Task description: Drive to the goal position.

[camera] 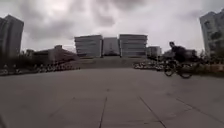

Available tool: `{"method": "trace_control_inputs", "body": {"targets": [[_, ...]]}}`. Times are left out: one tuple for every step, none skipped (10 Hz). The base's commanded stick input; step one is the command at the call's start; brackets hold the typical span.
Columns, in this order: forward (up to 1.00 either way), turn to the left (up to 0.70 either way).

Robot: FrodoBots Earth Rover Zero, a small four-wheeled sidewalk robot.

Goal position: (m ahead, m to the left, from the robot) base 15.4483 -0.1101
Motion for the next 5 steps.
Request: {"method": "trace_control_inputs", "body": {"targets": [[0.7,0.0],[0.7,0.0],[0.7,0.0],[0.7,0.0],[0.7,0.0]]}}
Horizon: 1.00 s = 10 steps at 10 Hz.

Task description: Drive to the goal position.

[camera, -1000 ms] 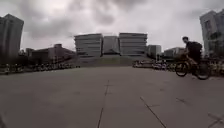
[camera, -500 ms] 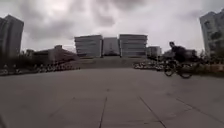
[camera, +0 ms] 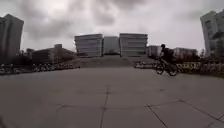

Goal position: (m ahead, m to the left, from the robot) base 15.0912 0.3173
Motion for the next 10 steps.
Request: {"method": "trace_control_inputs", "body": {"targets": [[0.7,0.0],[0.7,0.0],[0.7,0.0],[0.7,0.0],[0.7,0.0],[0.7,0.0],[0.7,0.0],[0.7,0.0],[0.7,0.0],[0.7,0.0]]}}
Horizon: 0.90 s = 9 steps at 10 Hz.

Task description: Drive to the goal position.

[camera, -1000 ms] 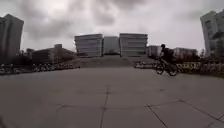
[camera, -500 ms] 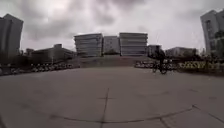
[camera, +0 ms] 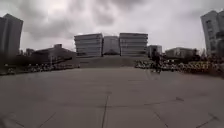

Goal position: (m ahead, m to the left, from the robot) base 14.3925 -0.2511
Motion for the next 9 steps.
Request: {"method": "trace_control_inputs", "body": {"targets": [[0.7,0.0],[0.7,0.0],[0.7,0.0],[0.7,0.0],[0.7,0.0],[0.7,0.0],[0.7,0.0],[0.7,0.0],[0.7,0.0]]}}
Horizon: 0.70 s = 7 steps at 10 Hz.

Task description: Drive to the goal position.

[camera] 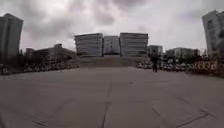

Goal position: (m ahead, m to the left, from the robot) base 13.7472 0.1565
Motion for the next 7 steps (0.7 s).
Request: {"method": "trace_control_inputs", "body": {"targets": [[0.7,0.0],[0.7,0.35],[0.7,0.35],[0.7,0.35],[0.7,0.34],[0.7,0.0],[0.7,0.01]]}}
